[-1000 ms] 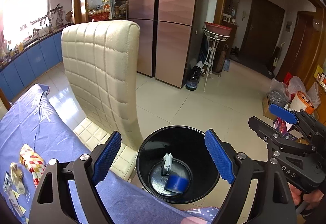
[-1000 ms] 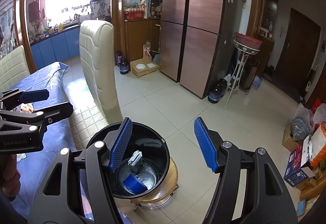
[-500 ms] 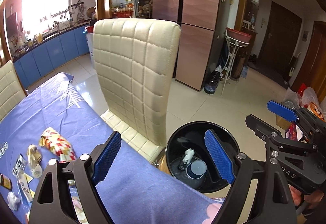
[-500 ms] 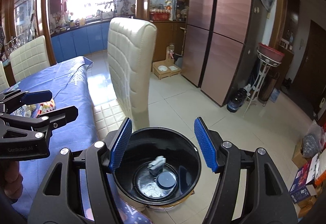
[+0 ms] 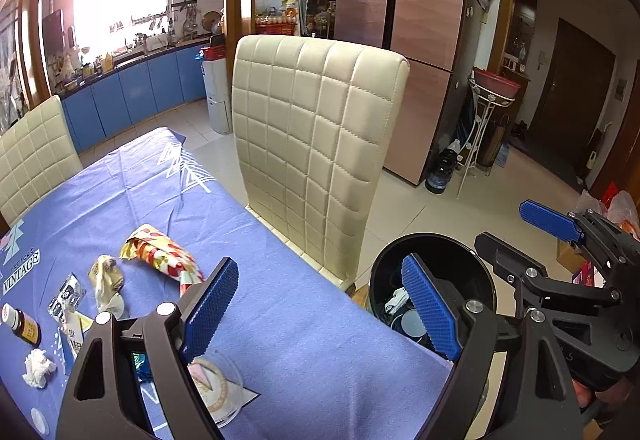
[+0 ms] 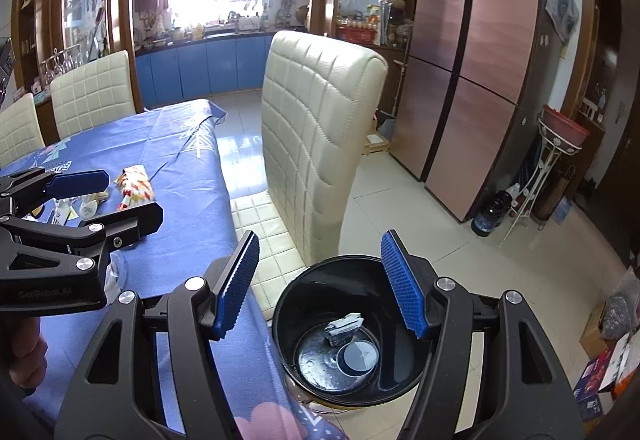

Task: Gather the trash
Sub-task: 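Move both open tools back over the table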

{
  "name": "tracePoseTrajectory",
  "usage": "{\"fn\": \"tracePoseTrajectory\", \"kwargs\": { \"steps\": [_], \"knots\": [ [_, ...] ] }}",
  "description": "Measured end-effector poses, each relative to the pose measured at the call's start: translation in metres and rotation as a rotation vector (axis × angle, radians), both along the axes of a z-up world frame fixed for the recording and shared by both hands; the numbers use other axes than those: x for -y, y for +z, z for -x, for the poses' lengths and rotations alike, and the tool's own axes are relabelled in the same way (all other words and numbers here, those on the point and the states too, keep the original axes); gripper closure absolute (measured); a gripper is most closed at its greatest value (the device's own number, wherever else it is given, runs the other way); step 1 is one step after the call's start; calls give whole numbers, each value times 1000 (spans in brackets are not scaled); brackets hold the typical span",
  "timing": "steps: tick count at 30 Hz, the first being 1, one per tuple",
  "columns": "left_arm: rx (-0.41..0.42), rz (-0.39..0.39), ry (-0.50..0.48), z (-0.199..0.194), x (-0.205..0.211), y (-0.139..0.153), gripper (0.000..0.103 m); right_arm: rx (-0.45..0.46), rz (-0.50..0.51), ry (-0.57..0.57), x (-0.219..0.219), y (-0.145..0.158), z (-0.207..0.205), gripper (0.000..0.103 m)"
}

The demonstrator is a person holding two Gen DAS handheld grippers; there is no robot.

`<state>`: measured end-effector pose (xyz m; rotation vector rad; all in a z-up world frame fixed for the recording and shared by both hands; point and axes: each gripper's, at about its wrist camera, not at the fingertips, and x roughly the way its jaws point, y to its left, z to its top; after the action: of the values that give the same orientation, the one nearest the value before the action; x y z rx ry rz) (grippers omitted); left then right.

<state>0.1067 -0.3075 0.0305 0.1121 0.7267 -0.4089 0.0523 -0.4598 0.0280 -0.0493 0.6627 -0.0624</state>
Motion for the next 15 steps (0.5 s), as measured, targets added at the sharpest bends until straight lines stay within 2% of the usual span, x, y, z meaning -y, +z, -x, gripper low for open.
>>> {"fn": "tracePoseTrajectory", "kwargs": {
  "steps": [15],
  "knots": [
    [-18, -7, 86, 12, -49, -5, 21, -24, -6, 97, -48, -5, -4, 38]
  ]
}}
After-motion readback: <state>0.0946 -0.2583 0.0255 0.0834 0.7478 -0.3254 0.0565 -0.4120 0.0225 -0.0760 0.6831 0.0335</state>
